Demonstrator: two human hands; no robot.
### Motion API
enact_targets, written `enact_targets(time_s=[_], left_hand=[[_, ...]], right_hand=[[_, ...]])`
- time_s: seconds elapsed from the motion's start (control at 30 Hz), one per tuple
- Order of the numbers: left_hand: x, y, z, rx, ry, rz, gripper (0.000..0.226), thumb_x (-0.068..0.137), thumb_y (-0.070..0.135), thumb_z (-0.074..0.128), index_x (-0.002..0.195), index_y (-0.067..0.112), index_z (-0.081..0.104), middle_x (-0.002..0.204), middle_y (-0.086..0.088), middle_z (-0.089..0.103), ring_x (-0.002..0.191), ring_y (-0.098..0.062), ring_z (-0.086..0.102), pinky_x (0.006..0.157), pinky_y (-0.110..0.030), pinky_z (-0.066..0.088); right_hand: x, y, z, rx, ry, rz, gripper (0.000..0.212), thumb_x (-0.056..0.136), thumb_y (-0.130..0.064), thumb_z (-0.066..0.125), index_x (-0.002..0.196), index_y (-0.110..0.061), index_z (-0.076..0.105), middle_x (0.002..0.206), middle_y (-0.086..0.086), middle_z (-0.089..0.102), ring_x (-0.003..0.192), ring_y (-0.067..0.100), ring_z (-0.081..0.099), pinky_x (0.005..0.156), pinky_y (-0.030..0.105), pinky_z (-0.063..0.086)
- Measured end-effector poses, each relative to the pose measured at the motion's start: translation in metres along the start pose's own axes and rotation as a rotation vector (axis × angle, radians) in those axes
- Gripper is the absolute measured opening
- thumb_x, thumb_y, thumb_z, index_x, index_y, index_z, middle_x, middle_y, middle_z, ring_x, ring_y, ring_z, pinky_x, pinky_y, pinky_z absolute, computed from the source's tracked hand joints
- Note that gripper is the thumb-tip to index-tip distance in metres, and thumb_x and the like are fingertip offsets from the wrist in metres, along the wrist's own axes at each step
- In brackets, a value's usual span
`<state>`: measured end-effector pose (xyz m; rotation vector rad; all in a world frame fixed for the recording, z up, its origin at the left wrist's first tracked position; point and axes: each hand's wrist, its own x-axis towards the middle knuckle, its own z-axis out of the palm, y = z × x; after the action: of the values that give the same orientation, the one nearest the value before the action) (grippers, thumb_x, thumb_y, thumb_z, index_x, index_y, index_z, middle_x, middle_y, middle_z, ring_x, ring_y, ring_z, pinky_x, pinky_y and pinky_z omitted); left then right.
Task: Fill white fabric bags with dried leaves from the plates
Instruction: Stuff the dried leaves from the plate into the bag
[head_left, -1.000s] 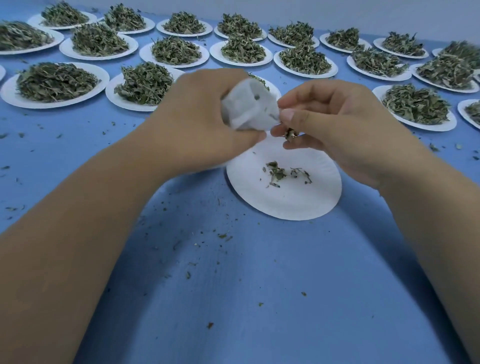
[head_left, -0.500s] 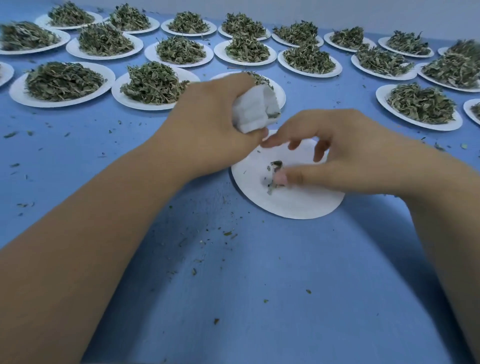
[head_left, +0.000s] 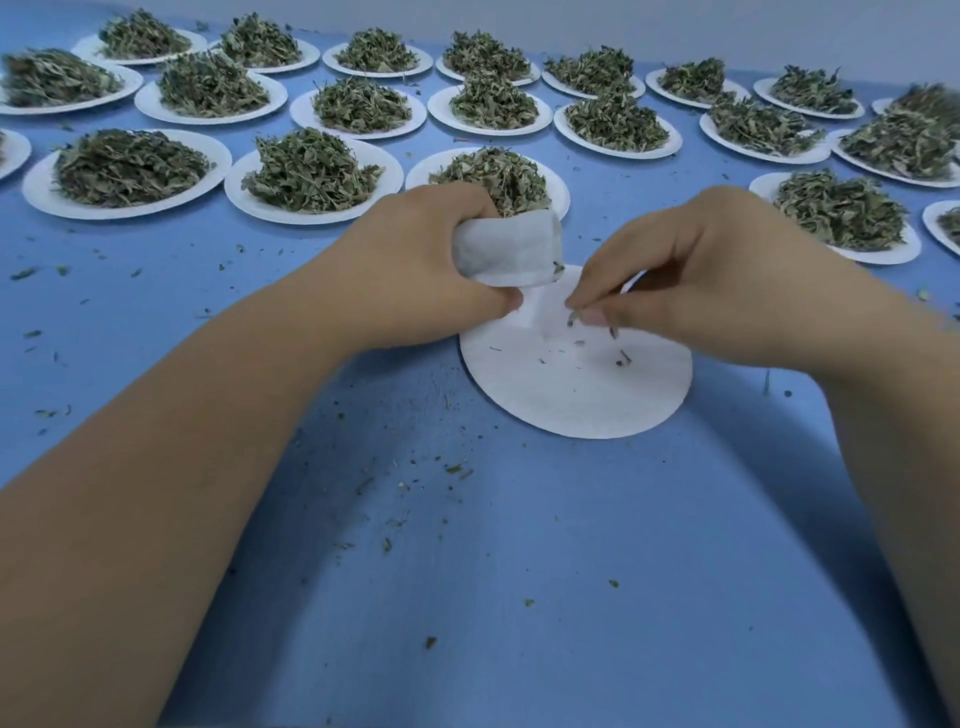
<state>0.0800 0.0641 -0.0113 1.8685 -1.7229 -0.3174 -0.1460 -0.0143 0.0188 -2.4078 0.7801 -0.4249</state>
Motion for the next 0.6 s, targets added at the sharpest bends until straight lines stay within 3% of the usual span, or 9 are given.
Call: enact_targets(time_s=[0.07,0.17,0.3,0.47,0.53,0.6], left_hand=[[0.0,0.0,0.002,0.007,0.005,0.011,0.033,0.075,0.049,0.077,0.096,0.028,0.06,0.092,0.009,0.06,0.082,-0.005,0.054,0.064,-0.026,0.042],[-0.002,0.002,0.007,0.013,0.045,0.046,0.029,0.076,0.045,0.076,0.092,0.028,0.059,0.086,0.008,0.06,0.078,-0.006,0.054,0.062,-0.029,0.041],[-0.004,0.007,0.013,0.004,0.106,0.085,0.026,0.076,0.043,0.075,0.09,0.029,0.058,0.08,0.008,0.06,0.076,-0.004,0.055,0.06,-0.025,0.042],[-0.008,0.014,0.015,0.04,0.079,0.147,0.029,0.077,0.044,0.075,0.084,0.03,0.05,0.071,0.011,0.052,0.067,-0.003,0.05,0.053,-0.027,0.032],[-0.009,0.015,0.015,0.056,0.069,0.158,0.029,0.078,0.044,0.074,0.083,0.03,0.048,0.071,0.012,0.052,0.066,-0.002,0.05,0.054,-0.028,0.033],[-0.009,0.015,0.016,0.058,0.069,0.162,0.03,0.078,0.043,0.074,0.079,0.031,0.046,0.069,0.011,0.051,0.065,-0.003,0.049,0.054,-0.028,0.033]], right_hand=[[-0.001,-0.001,-0.005,0.079,0.131,0.001,0.016,0.082,-0.02,0.084,0.084,-0.036,0.08,0.081,-0.014,0.077,0.072,0.0,0.07,0.064,0.012,0.052],[-0.002,-0.005,-0.002,0.175,0.254,-0.017,0.015,0.082,-0.019,0.085,0.086,-0.033,0.08,0.079,-0.013,0.077,0.079,0.011,0.074,0.08,0.034,0.061],[0.001,-0.01,0.011,0.202,0.264,-0.047,0.017,0.081,-0.011,0.084,0.087,-0.027,0.081,0.077,-0.011,0.076,0.07,0.013,0.071,0.065,0.023,0.056],[0.006,-0.009,0.02,0.26,0.269,-0.02,0.022,0.079,-0.001,0.083,0.083,-0.017,0.067,0.084,-0.002,0.077,0.074,0.022,0.074,0.073,0.04,0.061],[0.008,-0.008,0.02,0.293,0.313,0.006,0.03,0.078,-0.001,0.082,0.085,-0.016,0.056,0.088,0.001,0.076,0.072,0.023,0.075,0.063,0.034,0.061],[0.008,-0.008,0.021,0.297,0.342,0.023,0.031,0.079,-0.002,0.08,0.084,-0.016,0.054,0.088,0.001,0.075,0.069,0.022,0.074,0.051,0.023,0.05]])
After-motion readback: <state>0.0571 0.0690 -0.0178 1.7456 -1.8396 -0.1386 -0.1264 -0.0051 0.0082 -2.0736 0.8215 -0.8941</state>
